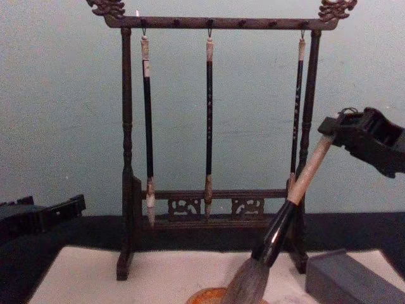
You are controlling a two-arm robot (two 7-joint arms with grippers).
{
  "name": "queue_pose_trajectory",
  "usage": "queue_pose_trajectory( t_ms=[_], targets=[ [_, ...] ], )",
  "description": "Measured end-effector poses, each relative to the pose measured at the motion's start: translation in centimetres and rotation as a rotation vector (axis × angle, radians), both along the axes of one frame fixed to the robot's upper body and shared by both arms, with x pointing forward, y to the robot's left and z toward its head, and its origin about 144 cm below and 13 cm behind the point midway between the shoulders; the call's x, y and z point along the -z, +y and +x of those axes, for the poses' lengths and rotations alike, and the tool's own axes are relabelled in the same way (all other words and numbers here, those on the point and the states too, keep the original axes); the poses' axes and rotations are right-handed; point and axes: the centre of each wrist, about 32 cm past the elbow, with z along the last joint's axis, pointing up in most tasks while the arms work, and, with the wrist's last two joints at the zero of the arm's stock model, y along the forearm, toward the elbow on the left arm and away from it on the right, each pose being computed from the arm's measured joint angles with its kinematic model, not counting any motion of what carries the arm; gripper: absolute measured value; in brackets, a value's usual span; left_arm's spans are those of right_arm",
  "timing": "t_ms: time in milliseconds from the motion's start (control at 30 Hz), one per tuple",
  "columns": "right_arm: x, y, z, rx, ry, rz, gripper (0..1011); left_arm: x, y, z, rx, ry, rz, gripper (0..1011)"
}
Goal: Pick up the brush from the inkstone, write on the paper, then place the brush back to its original position.
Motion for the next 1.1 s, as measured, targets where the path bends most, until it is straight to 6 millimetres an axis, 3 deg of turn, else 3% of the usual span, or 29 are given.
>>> queue_pose_trajectory(
  t_ms=[567,1100],
  targets=[
    [1.8,0.5,2.1,0.073,0.02,0.042,199,0.0,0.0,0.0,0.0,0.0,0.0,1002],
    [4.1,0.3,2.8,0.112,0.083,0.024,199,0.0,0.0,0.0,0.0,0.0,0.0,1000]
  ],
)
